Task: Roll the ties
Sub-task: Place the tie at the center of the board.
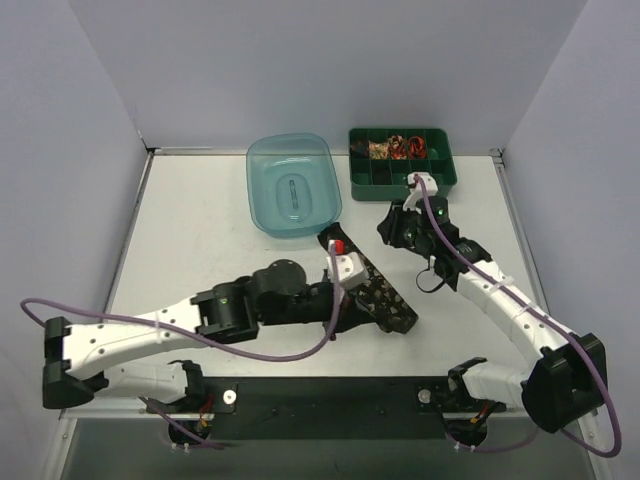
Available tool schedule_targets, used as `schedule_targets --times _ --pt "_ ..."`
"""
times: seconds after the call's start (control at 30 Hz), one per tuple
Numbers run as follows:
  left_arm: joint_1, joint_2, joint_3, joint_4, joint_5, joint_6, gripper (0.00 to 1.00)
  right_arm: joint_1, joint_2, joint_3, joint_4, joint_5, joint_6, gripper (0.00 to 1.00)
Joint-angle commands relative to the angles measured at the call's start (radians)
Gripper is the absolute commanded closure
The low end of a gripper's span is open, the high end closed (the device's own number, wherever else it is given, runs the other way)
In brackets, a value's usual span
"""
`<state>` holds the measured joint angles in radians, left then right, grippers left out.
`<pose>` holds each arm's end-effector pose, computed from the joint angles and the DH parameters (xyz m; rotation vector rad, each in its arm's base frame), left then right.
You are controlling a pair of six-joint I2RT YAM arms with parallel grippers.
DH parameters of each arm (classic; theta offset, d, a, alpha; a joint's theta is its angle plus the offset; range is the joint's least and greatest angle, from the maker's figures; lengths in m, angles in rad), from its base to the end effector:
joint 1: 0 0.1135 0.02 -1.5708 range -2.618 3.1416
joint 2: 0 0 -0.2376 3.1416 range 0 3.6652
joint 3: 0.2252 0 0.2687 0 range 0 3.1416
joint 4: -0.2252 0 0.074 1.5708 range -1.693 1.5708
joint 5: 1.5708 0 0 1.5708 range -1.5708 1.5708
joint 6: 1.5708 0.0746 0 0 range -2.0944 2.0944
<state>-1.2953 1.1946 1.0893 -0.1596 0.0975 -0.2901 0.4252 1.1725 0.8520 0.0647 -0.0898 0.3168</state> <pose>0.0862 -0.3316 0.3278 1.0332 1.7240 -1.1630 0.3059 0.1458 0.2694 -0.1658 1.8606 0.6007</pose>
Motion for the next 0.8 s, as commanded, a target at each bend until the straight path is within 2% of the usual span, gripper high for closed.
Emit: schedule_targets --times 0.0,0.23,0.47,0.57,0.77 --pt "-0.019 -0.133 0.092 -0.119 -0.007 0.090 1.00 -0.011 0.067 0.085 0.060 -0.140 0.019 0.79" --pt "-0.036 -0.193 0.118 -0.287 0.010 0.128 1.00 -0.014 0.225 0.119 0.110 -0.240 0.034 0.80" --pt "-0.048 -0.291 0.078 -0.333 0.014 0.111 1.00 -0.006 0.476 0.268 0.060 -0.333 0.033 0.93" --pt "-0.056 -0.345 0.060 -0.340 0.011 0.094 1.00 -0.003 0.575 0.332 0.035 -0.327 0.039 1.00" --pt "-0.068 -0.377 0.050 -0.366 -0.007 0.078 1.00 -0.003 0.759 0.516 -0.101 -0.249 0.038 1.00"
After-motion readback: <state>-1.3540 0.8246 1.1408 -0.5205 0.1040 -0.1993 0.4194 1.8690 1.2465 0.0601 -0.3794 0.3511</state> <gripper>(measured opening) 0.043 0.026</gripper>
